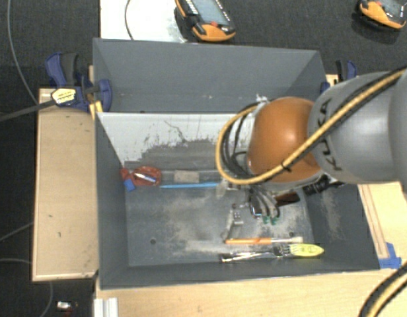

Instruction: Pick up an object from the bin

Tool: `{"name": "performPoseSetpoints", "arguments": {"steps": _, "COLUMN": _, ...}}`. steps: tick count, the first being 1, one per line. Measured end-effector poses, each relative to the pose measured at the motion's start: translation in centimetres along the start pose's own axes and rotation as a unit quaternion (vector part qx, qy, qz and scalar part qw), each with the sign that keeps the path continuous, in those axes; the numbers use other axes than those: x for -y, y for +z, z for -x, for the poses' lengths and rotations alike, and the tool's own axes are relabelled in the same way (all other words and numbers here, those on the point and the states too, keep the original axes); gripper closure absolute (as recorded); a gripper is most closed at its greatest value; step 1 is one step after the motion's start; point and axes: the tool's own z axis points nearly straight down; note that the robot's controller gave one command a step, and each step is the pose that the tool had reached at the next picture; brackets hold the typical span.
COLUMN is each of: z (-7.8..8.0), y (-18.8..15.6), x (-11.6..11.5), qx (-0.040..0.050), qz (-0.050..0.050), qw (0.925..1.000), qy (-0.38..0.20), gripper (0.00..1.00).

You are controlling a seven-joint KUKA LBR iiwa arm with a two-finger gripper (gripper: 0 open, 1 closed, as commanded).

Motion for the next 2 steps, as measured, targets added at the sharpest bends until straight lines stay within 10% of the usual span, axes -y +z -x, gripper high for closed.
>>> {"name": "performPoseSetpoints", "arguments": {"steps": 2, "z": -0.1, "y": -1.9, "x": 0.6, "qx": -0.0035, "qz": 0.000, "qw": 0.9974, "qy": -0.072, "gripper": 0.00}}
